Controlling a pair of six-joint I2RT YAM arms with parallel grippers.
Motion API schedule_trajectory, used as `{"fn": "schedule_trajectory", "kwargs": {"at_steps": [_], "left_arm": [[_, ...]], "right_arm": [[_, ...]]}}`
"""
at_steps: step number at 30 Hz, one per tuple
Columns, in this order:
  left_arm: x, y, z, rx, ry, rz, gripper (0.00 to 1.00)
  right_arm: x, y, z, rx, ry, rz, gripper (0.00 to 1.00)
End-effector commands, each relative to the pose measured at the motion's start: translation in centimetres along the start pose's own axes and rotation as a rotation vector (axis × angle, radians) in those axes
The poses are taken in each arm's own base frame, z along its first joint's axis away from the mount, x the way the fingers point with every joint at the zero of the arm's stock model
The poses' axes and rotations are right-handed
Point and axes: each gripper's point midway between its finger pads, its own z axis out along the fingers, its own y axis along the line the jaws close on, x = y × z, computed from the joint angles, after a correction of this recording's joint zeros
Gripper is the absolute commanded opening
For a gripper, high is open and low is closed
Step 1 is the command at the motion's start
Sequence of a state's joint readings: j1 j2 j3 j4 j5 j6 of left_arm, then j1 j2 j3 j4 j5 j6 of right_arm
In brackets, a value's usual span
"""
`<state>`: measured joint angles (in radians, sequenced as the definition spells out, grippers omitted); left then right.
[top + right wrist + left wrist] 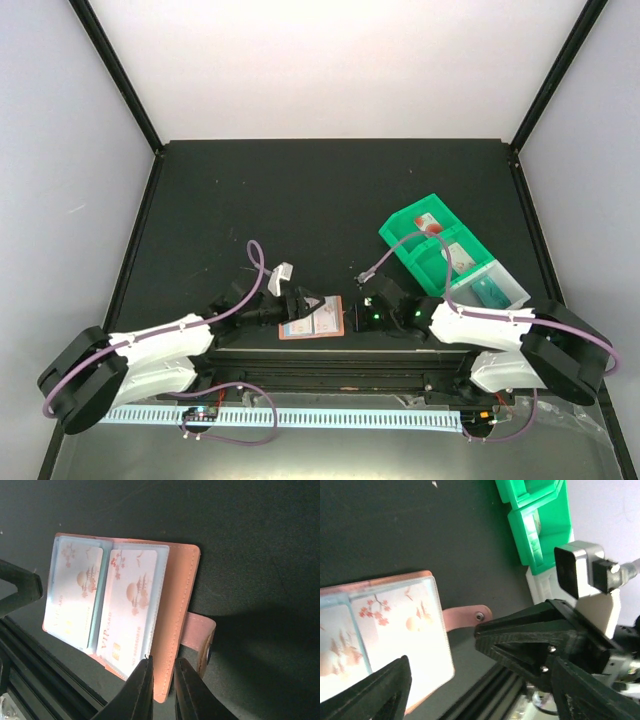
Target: Take the credit cards out of the card holder
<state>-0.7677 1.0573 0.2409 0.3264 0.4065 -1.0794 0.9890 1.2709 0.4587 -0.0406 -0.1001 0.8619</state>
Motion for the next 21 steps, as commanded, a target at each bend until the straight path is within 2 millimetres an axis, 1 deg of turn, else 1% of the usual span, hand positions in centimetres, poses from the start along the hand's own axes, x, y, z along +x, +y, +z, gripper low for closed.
{"fn": "schedule_trajectory", "kwargs": {"at_steps": [1, 4, 7, 13, 18, 21], "left_arm": [[-0.7, 0.9, -0.4, -0.059, -0.042, 0.026, 0.71], [-0.7, 1.9, -0.5, -0.081, -0.045, -0.004, 0.54], [-0.6, 2.4, -0.4, -0.086, -0.041, -0.016, 0.42], [-0.1, 3.0, 0.5, -0.087, 0.001, -0.026, 0.29], [0.3, 3.3, 1.6, -0.087, 0.046, -0.032, 0.21], [0.5, 4.1, 1.9, -0.111, 0.055, -0.043, 0.19]], "right_arm": [[-1.5, 2.5, -0.6, -0.069, -0.034, -0.018, 0.12], [-1.7, 3.7, -0.4, -0.111, -0.021, -0.021, 0.11], [-1.9, 4.4, 0.0, -0.132, -0.010, -0.019, 0.11], [-2.5, 4.9, 0.6, -0.128, -0.007, -0.031, 0.11], [-2.7, 4.8, 1.4, -0.099, 0.002, -0.041, 0.11], [-2.7, 4.6, 1.9, -0.084, 0.012, -0.044, 0.11]]}}
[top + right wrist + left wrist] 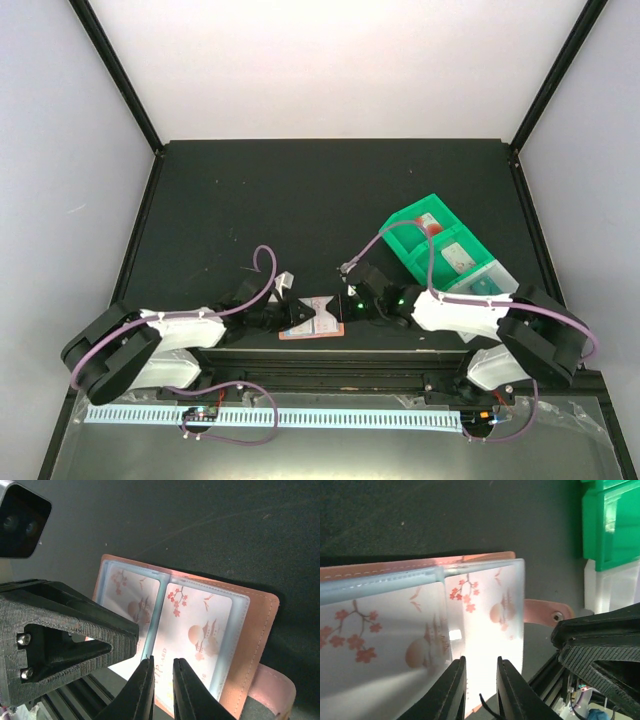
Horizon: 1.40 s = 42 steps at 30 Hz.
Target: Take the credit cards out of the card holder
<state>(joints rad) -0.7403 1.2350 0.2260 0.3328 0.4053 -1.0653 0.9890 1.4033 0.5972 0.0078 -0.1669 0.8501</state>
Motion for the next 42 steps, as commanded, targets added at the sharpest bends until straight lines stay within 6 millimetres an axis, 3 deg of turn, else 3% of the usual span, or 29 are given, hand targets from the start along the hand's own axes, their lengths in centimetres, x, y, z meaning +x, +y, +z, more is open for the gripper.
{"fn": "schedule_trajectory", "kwargs": {"at_steps": [1, 8, 24, 35, 42], "left_arm": [[-0.7, -1.2, 0.4, 0.040, -0.003, 0.030, 0.19], [-0.3, 0.8, 0.8, -0.035, 0.004, 0.019, 0.24], [-0.2, 1.3, 0.9, -0.051, 0.012, 0.009, 0.32], [-0.1, 1.1, 0.8, -0.044, 0.010, 0.007, 0.35], [-0.1, 1.2, 0.7, -0.052, 0.006, 0.007, 0.35]], "right_arm": [[-0.3, 0.4, 0.6, 0.005, 0.004, -0.027, 0.11], [0.3, -0.8, 1.5, 0.051, 0.032, -0.030, 0.11], [3.4, -5.7, 1.9, 0.193, 0.084, 0.000, 0.09], [3.2, -5.5, 1.7, 0.190, 0.080, -0.004, 0.07], [1.2, -2.3, 0.4, 0.087, 0.028, -0.020, 0.07]]}}
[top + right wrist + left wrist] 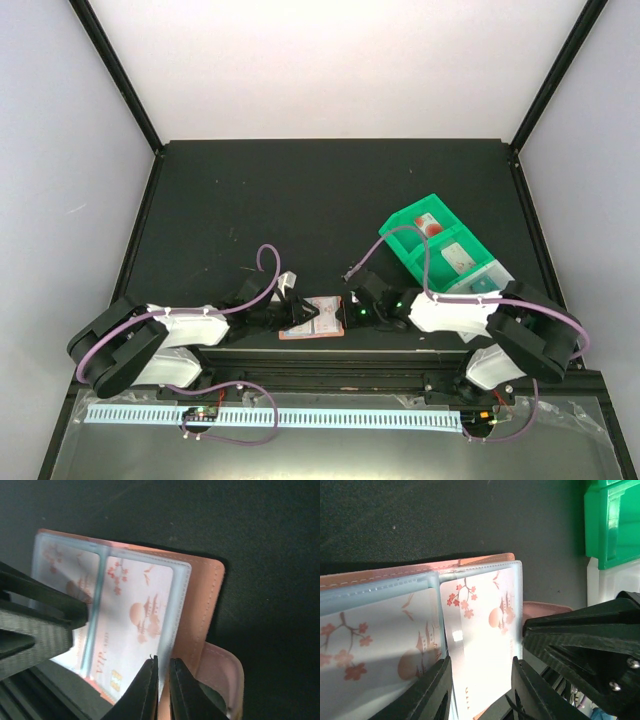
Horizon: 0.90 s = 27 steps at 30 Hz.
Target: Take the credit cards out of the card holder
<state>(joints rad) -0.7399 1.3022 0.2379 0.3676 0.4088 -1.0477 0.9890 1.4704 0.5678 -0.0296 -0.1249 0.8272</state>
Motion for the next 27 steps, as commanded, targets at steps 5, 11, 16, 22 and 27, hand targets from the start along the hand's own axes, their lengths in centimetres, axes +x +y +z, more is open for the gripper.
{"fn": "schedule_trajectory", "kwargs": {"at_steps": [5, 11, 16, 22, 27], "left_arm": [[-0.1, 0.8, 0.0, -0.038, -0.006, -0.003, 0.36], [0.0, 0.8, 0.0, -0.038, -0.005, -0.001, 0.36], [-0.1, 0.7, 0.0, -0.037, -0.006, -0.002, 0.37], [0.0, 0.8, 0.0, -0.039, -0.007, -0.004, 0.38], [-0.1, 0.9, 0.0, -0.042, -0.009, -0.007, 0.39]], "right_arm": [[-1.4, 2.1, -1.1, -0.062, -0.045, -0.010, 0.09], [-2.1, 2.4, -0.7, -0.047, -0.053, -0.018, 0.09], [-2.1, 2.1, -0.2, -0.031, -0.046, -0.018, 0.09], [-0.4, -0.3, 1.0, 0.036, -0.003, 0.002, 0.09], [1.1, -2.1, 1.5, 0.090, 0.035, 0.019, 0.08]]}}
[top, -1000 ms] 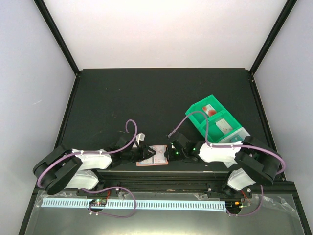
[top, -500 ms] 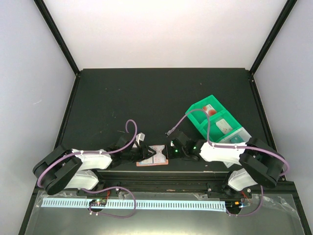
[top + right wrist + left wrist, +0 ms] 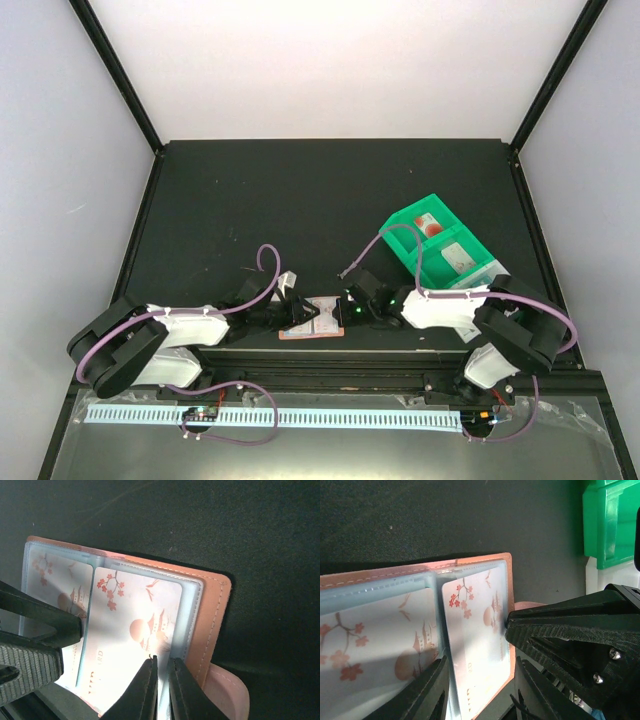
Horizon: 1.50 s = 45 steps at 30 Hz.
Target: Take the credit cards out of the card holder
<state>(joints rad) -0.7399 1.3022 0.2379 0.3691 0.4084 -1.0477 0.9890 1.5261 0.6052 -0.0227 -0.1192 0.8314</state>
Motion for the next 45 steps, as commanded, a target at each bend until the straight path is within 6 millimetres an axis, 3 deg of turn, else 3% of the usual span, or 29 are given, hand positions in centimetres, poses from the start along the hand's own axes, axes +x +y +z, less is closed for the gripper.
{"fn": "schedule_trajectory", "kwargs": {"at_steps": [1, 24, 31, 36, 45], "left_arm": [[-0.1, 0.9, 0.1, -0.044, -0.010, -0.010, 0.39], [-0.4, 0.1, 0.4, -0.039, -0.059, -0.080, 0.43], [-0.5, -1.2, 0.2, 0.010, -0.065, -0.055, 0.33], [-0.6, -2.0, 0.2, 0.046, -0.068, -0.040, 0.32], [-0.6, -0.7, -0.1, -0.039, -0.080, -0.053, 0.39]], "right_arm": [[1.7, -2.6, 0.6, 0.083, 0.031, 0.018, 0.07], [2.0, -2.4, 0.6, 0.051, 0.025, 0.035, 0.06], [2.1, -2.4, 0.6, 0.041, 0.024, 0.039, 0.06], [2.2, -2.3, 0.6, 0.034, 0.026, 0.041, 0.06], [1.6, -1.1, -0.3, -0.004, 0.016, 0.032, 0.06]]}}
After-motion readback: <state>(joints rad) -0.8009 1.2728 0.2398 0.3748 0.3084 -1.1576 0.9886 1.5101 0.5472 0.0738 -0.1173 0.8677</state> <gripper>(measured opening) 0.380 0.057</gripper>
